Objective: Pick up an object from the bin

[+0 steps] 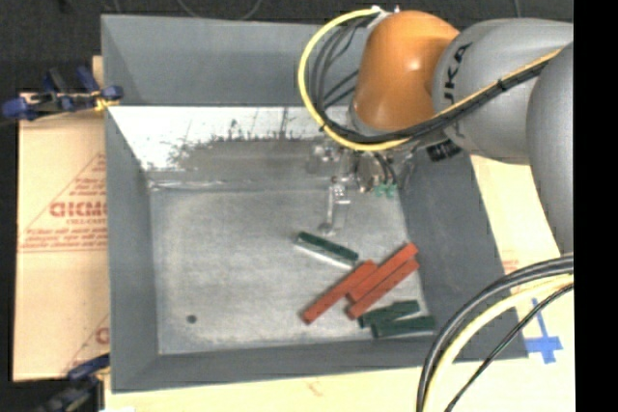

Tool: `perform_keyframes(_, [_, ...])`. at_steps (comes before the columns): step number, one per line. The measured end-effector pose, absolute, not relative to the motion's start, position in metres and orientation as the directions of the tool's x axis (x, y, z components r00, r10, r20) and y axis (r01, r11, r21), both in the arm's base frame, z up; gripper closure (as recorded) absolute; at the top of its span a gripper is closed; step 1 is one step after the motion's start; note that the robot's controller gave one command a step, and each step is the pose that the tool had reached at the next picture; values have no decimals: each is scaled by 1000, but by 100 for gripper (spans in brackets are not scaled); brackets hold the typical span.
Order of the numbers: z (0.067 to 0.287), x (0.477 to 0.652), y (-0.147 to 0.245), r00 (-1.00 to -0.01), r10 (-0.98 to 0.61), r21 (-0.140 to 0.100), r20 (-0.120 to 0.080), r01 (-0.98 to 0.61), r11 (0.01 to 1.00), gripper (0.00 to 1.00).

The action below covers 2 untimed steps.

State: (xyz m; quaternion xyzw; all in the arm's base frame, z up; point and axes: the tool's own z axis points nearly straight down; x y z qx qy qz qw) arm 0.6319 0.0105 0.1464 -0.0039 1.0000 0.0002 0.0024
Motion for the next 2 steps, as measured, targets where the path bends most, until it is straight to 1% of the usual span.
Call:
perform_keyframes(1, [70, 597, -25, -935, -356, -1, 1, -356, 935, 0])
perform_keyframes(2, [72, 599, -24, -935, -355, -2, -5, -355, 935, 100])
